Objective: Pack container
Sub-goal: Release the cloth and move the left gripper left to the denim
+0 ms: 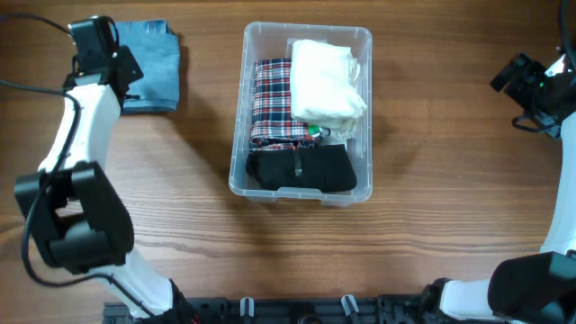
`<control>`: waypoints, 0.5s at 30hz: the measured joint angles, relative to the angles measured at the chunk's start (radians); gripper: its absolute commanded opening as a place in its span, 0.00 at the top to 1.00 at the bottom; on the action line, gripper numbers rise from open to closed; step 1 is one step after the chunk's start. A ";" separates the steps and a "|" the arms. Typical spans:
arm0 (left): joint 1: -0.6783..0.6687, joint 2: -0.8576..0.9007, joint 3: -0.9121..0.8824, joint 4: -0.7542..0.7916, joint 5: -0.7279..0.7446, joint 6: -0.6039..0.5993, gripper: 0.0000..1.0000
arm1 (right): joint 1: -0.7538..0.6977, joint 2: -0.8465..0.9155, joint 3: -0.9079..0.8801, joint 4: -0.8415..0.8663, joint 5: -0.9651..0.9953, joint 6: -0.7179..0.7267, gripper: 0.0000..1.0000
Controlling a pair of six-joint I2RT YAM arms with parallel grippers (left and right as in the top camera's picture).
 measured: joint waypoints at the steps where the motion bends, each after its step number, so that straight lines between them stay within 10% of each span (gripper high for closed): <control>1: 0.000 0.021 0.000 0.003 0.006 0.000 0.96 | 0.000 0.000 0.000 0.000 0.000 0.000 0.00; 15: 0.000 0.141 0.000 -0.076 0.079 0.000 0.96 | 0.000 0.000 0.000 0.000 0.000 0.000 0.00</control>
